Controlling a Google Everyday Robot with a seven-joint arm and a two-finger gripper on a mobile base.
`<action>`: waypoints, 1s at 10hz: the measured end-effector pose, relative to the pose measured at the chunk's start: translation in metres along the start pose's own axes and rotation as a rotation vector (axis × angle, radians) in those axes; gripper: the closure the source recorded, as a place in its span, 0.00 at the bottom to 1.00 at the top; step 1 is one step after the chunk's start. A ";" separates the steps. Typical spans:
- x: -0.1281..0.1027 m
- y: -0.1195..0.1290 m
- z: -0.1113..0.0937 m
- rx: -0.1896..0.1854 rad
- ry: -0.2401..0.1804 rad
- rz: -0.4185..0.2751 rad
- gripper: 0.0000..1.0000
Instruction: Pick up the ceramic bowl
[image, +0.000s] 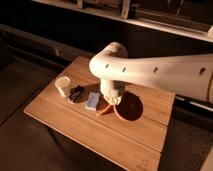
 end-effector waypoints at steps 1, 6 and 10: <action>0.001 0.000 0.000 -0.002 -0.001 -0.006 1.00; 0.004 -0.003 0.002 -0.012 -0.006 -0.021 1.00; 0.005 -0.002 0.001 -0.022 -0.014 -0.045 1.00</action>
